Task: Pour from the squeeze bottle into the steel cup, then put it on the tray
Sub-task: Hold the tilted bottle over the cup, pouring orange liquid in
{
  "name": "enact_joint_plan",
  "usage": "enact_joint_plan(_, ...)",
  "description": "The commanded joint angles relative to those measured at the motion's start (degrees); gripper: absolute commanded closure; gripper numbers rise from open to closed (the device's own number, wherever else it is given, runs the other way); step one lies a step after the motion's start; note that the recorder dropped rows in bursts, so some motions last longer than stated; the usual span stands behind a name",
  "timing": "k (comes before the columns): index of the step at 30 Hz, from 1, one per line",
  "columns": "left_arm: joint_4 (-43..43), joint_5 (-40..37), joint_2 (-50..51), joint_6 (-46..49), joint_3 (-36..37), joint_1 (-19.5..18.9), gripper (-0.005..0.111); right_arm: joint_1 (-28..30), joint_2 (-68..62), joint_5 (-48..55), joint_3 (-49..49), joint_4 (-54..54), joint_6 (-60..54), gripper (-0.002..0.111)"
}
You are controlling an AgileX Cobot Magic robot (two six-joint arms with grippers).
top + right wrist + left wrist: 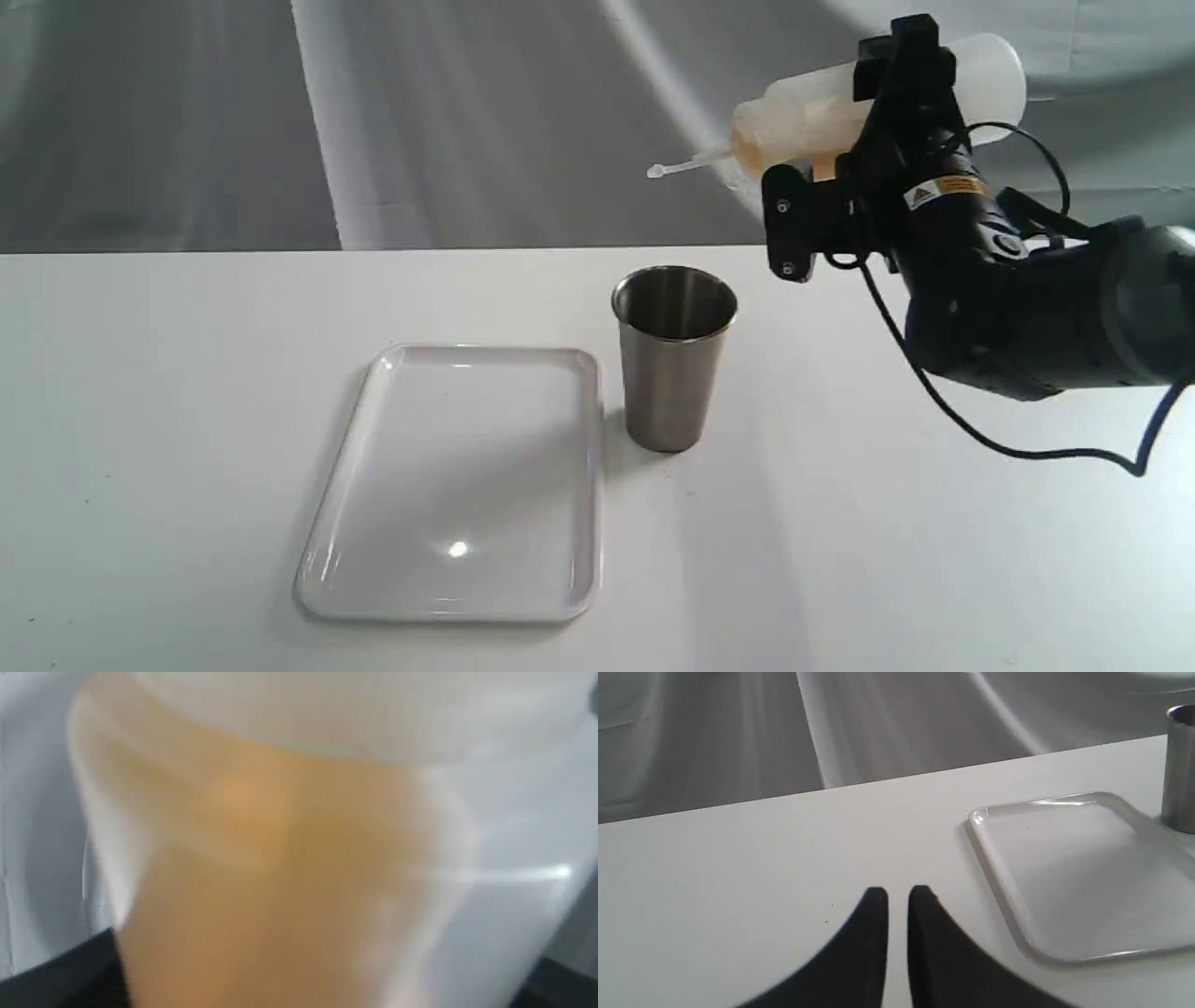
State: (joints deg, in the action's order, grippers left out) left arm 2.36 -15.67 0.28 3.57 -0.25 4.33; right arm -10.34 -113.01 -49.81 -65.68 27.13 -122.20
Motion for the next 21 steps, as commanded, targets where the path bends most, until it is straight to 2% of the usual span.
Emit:
enact_joint_plan(1, -0.02, 0.45, -0.29, -0.09, 0.25, 0.34, 0.098, 0.66, 0.60, -2.26, -0.42, -1.07, -0.59, 0.106)
enact_joint_plan(8, -0.02, 0.45, -0.29, -0.09, 0.25, 0.34, 0.098, 1.14, 0.60, -1.45, -0.42, -7.07, -0.59, 0.106)
enact_joint_plan(21, -0.02, 0.45, -0.29, -0.09, 0.25, 0.34, 0.098, 2.22, 0.60, -0.96, -0.42, -11.05, -0.72, 0.106)
